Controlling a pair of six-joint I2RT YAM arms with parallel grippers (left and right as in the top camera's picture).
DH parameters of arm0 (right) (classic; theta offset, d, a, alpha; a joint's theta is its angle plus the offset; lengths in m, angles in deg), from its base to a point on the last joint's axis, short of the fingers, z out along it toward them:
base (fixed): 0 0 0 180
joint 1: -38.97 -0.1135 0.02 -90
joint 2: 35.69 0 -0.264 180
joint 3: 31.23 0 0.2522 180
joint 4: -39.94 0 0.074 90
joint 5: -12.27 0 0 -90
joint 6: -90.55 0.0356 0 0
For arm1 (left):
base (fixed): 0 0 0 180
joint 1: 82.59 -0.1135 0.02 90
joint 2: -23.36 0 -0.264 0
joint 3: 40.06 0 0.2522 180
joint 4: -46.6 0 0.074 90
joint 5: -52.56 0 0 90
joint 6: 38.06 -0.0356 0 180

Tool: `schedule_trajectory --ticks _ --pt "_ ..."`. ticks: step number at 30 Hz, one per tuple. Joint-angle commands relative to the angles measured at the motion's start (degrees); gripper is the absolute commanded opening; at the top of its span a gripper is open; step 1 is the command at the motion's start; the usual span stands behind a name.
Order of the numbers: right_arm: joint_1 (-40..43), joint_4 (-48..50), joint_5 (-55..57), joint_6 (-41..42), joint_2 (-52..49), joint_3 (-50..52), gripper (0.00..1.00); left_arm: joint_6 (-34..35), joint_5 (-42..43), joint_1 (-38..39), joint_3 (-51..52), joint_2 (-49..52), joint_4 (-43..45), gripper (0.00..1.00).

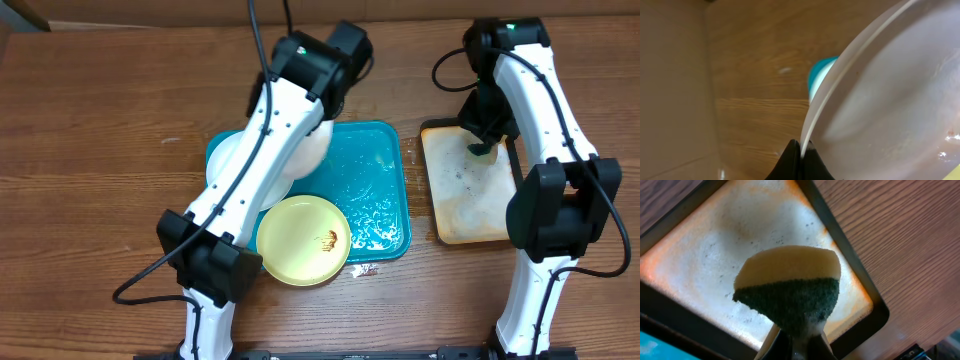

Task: Clean dirty plates on tray and stack at the side
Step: 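Lift the pink plate with the left gripper and carry it left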

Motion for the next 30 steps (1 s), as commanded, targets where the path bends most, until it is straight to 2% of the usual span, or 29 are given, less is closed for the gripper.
schedule_trajectory --ticks 1,5,10,15,20,23,30 --pt "0.42 0.20 0.11 -0.39 2.51 0.66 0.04 0.70 -7.63 -2.54 -1.20 -0.26 2.29 0.04" --pt "0.44 1.20 0.11 -0.39 2.51 3.96 0.04 -2.12 -8.41 -3.41 -1.20 -0.24 6.12 0.04" --pt "0.46 3.85 0.11 -0.37 2.51 8.24 0.04 -2.25 -13.90 -1.88 -1.20 -0.24 8.50 0.04" --pt "0.46 5.57 0.11 -0.37 2.51 11.65 0.04 -6.84 -19.76 0.63 -1.18 -0.22 12.46 0.04" --pt "0.46 6.19 0.09 -0.37 2.51 12.39 0.04 -12.33 -25.05 3.76 -1.16 -0.22 17.81 0.04" --pt "0.46 6.25 0.09 -0.37 2.51 12.39 0.04 -13.77 -28.09 5.46 -1.16 -0.22 19.65 0.04" --pt "0.61 6.40 0.11 -0.37 2.51 12.39 0.04 -14.08 -29.46 7.61 -1.16 -0.22 19.63 0.04"
